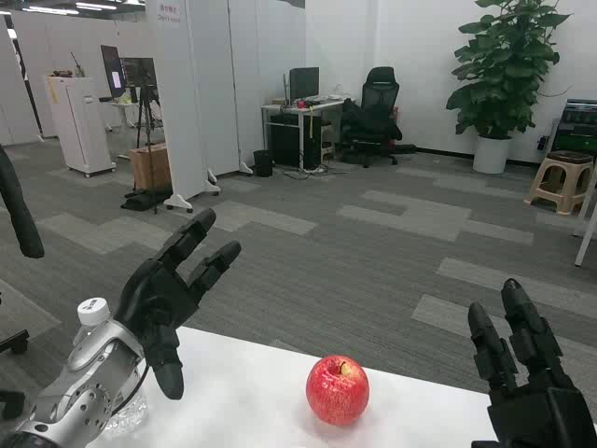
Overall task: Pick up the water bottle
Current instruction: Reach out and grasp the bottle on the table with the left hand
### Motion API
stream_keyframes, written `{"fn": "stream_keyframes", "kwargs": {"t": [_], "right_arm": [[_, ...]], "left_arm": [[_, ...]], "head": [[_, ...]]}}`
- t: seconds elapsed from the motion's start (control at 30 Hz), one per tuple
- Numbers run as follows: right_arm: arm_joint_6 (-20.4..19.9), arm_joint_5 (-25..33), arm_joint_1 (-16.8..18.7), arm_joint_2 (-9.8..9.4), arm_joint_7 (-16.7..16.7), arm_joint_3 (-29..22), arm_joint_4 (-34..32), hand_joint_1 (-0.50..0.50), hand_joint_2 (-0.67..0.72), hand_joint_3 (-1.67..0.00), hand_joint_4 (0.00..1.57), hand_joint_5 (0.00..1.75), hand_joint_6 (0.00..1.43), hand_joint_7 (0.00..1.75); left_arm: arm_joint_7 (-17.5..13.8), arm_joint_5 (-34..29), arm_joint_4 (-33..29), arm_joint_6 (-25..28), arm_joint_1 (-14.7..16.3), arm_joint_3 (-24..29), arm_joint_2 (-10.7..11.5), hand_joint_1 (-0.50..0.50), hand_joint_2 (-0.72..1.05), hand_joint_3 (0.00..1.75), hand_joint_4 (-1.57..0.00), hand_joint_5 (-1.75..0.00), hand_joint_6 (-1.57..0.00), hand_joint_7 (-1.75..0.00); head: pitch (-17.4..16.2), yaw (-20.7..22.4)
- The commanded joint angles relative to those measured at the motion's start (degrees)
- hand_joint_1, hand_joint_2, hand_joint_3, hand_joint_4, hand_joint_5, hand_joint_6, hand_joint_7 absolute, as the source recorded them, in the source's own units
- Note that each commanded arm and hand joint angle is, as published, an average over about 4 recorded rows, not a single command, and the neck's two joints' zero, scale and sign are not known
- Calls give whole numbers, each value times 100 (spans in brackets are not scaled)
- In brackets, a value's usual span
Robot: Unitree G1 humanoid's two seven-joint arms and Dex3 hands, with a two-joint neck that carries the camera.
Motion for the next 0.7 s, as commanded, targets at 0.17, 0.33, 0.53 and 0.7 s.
{"fn": "stream_keyframes", "kwargs": {"t": [0.17, 0.33, 0.53, 0.7], "right_arm": [[2296, -1607, -690, -347, -566, -2420, -2332, -42, -16, 0, 0, 0, 0, 0], [2296, -1571, -710, -347, -566, -2383, -2299, -42, -19, 0, 0, 0, 0, 0], [2296, -1554, -715, -353, -566, -2379, -2293, -42, -21, 0, 0, 0, 0, 0], [2296, -1549, -710, -351, -540, -2370, -2273, -42, -22, 0, 0, 0, 0, 0]], "left_arm": [[1834, 1368, -1231, 61, -1870, -720, 224, -50, 105, 4, 0, 0, 0, 0], [1834, 1355, -1231, 61, -1854, -702, 220, -50, 105, 9, 0, 0, 0, 0], [1834, 1350, -1231, 57, -1854, -704, 207, -50, 105, 9, 0, 0, 0, 0], [1834, 1337, -1231, 61, -1845, -724, 202, -50, 105, 4, 0, 0, 0, 0]], "head": [[45, -642], [23, -614], [-43, -631], [-253, -591]]}}
